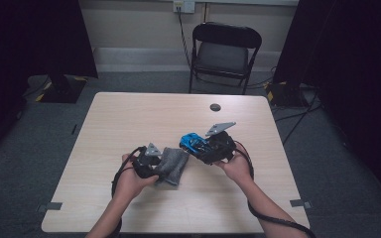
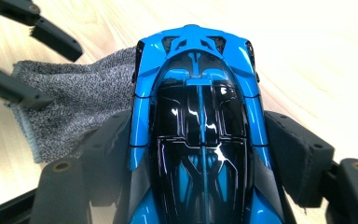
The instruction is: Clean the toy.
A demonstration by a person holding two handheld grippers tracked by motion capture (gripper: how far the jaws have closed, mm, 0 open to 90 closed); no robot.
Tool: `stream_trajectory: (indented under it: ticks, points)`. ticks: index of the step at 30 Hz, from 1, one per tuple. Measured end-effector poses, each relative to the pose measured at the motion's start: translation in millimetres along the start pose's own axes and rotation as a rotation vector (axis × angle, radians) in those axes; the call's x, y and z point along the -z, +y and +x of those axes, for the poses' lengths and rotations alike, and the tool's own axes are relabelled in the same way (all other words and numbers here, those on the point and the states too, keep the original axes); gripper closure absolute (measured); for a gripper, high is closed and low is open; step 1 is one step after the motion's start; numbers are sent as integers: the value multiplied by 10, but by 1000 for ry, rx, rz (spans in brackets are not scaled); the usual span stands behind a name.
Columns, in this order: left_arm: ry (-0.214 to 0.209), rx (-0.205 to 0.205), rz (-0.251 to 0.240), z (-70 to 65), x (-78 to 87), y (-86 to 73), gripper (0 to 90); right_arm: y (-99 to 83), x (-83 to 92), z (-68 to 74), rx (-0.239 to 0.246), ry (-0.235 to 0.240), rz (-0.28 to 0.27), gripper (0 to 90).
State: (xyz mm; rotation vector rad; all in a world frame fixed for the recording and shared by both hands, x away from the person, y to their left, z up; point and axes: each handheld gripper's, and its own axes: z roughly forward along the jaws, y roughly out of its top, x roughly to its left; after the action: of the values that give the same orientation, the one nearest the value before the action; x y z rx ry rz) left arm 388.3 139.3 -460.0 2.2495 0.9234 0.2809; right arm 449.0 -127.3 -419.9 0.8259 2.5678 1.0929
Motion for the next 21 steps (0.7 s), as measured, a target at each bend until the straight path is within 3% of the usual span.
stream_trajectory:
  ticks: [2, 5, 7, 8, 9, 16, 21]
  points:
    - [-3, 5, 11, -22, -58, -68, 384, 7, -11, 14, -3, 0, -1, 280]
    - [15, -27, 24, -47, -148, -123, 413, 26, -29, 39, -1, 7, 0, 279]
    - [7, -34, 32, -45, -149, -99, 547, 38, -44, 55, 2, 14, -2, 280]
    - [6, -27, 41, -44, -149, -79, 678, 44, -50, 64, 3, 15, 0, 279]
    - [10, -22, 49, -38, -151, -60, 716, 50, -59, 69, 5, 20, 1, 280]
    - [14, -2, -52, -27, -151, 86, 767, 71, -107, 141, 22, 39, 5, 280]
    - [-19, -33, -105, -86, -135, 223, 771, 56, -117, 147, 25, 33, 6, 279]
